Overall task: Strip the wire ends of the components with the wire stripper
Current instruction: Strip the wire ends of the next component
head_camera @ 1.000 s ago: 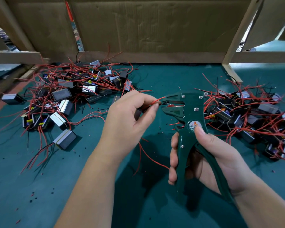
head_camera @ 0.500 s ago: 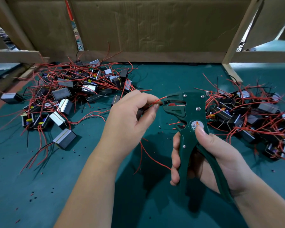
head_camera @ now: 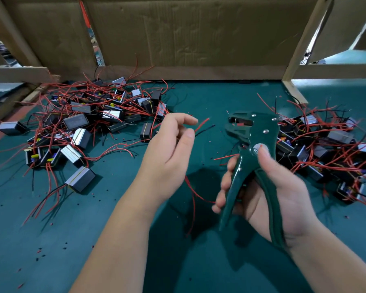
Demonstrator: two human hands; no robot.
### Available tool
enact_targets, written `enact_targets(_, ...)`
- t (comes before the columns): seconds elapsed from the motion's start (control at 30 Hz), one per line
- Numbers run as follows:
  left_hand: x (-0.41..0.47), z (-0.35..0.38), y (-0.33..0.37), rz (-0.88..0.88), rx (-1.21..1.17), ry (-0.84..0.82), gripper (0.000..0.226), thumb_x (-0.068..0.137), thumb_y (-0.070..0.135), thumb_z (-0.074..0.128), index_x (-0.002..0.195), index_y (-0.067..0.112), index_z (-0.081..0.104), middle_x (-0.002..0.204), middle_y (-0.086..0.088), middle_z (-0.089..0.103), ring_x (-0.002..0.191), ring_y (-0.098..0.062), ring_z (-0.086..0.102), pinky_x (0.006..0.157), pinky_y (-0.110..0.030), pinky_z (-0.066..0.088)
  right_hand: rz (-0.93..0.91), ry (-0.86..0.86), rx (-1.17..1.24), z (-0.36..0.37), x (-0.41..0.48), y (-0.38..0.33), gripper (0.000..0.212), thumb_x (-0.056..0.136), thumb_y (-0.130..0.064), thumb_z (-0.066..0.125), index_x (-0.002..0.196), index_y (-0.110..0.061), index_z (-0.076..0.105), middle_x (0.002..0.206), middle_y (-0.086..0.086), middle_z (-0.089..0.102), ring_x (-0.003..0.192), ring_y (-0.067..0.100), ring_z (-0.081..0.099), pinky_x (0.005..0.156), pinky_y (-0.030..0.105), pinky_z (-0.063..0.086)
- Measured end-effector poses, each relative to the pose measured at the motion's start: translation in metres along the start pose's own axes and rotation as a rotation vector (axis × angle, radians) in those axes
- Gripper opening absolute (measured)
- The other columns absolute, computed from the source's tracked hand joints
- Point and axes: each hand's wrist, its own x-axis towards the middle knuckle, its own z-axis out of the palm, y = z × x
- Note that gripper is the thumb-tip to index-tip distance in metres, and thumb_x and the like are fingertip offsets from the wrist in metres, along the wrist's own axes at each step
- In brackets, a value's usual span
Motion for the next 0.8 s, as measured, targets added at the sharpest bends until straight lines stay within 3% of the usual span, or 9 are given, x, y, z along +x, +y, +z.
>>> enact_targets(0.13, 0.005, 0.000, 0.004, -0.079, -0.261, 0.050, 0.019, 0.091, 0.025, 0.039, 0.105, 0.027, 0.052, 0.077, 0.006, 0.050, 0.071, -0.006, 0.048, 0.070, -0.016, 0.041, 0.045, -0.148, 0.095, -0.001, -0.002, -0.007, 0.051, 0.070, -0.053, 0.062, 0.087, -0.005, 0.068, 0.110, 0.030, 0.058, 0.062, 0.039, 0.064, 0.063, 0.049, 0.056)
enact_targets(0.23, 0.002, 0.006, 0.005, -0.132, -0.435, 0.007, 0.021, 0.092, 0.026, 0.040, 0.109, 0.029, 0.052, 0.076, 0.012, 0.054, 0.071, 0.000, 0.052, 0.064, -0.013, 0.045, 0.169, -0.363, 0.156, -0.002, -0.003, -0.002, 0.060, 0.071, -0.051, 0.074, 0.104, -0.001, 0.067, 0.095, 0.023, 0.062, 0.069, 0.041, 0.065, 0.068, 0.048, 0.055)
enact_targets(0.33, 0.002, 0.010, 0.004, -0.166, -0.506, 0.019, 0.025, 0.094, 0.026, 0.040, 0.112, 0.041, 0.049, 0.077, 0.016, 0.054, 0.071, -0.001, 0.052, 0.052, -0.026, 0.043, 0.221, -0.493, 0.205, -0.001, -0.002, 0.000, 0.065, 0.079, -0.046, 0.071, 0.120, 0.003, 0.060, 0.107, 0.021, 0.063, 0.075, 0.040, 0.065, 0.070, 0.046, 0.055)
enact_targets(0.43, 0.004, 0.010, 0.001, -0.078, -0.479, 0.072, 0.031, 0.093, 0.019, 0.039, 0.120, 0.035, 0.041, 0.081, 0.014, 0.057, 0.080, -0.005, 0.052, 0.069, -0.029, 0.042, 0.221, -0.489, 0.124, -0.005, -0.002, -0.002, 0.070, 0.077, -0.048, 0.072, 0.126, 0.000, 0.058, 0.094, 0.028, 0.059, 0.077, 0.037, 0.064, 0.073, 0.046, 0.055)
enact_targets(0.53, 0.003, 0.005, 0.002, 0.027, -0.262, 0.130, 0.037, 0.092, 0.011, 0.037, 0.123, 0.030, 0.038, 0.099, 0.009, 0.057, 0.097, -0.005, 0.054, 0.092, -0.026, 0.043, 0.120, -0.431, 0.067, -0.008, -0.001, -0.002, 0.073, 0.075, -0.044, 0.074, 0.132, -0.003, 0.054, 0.086, 0.028, 0.063, 0.079, 0.036, 0.065, 0.077, 0.048, 0.053)
enact_targets(0.63, 0.003, -0.005, -0.006, 0.099, 0.255, 0.222, 0.044, 0.091, 0.003, 0.036, 0.128, 0.026, 0.039, 0.106, 0.009, 0.049, 0.105, -0.019, 0.050, 0.095, -0.046, 0.042, -0.164, -0.195, 0.063, -0.010, 0.004, -0.006, 0.078, 0.070, -0.039, 0.079, 0.137, -0.009, 0.051, 0.089, 0.024, 0.068, 0.083, 0.035, 0.068, 0.079, 0.048, 0.055)
enact_targets(0.73, 0.004, -0.009, -0.012, -0.129, 0.501, 0.285, 0.056, 0.081, -0.011, 0.036, 0.128, 0.017, 0.047, 0.112, 0.000, 0.049, 0.108, -0.028, 0.044, 0.094, -0.042, 0.037, -0.430, 0.012, 0.068, -0.018, 0.008, -0.017, 0.065, 0.080, -0.040, 0.060, 0.140, -0.018, 0.045, 0.102, -0.001, 0.070, 0.094, 0.029, 0.069, 0.082, 0.041, 0.056)
enact_targets(0.8, 0.002, -0.008, -0.014, -0.307, 0.625, 0.249, 0.058, 0.079, -0.011, 0.037, 0.129, 0.018, 0.045, 0.121, -0.006, 0.047, 0.110, -0.029, 0.038, 0.089, -0.036, 0.031, -0.497, 0.085, 0.111, -0.022, 0.009, -0.023, 0.050, 0.084, -0.037, 0.053, 0.132, -0.026, 0.048, 0.111, -0.005, 0.065, 0.101, 0.031, 0.068, 0.081, 0.040, 0.056)
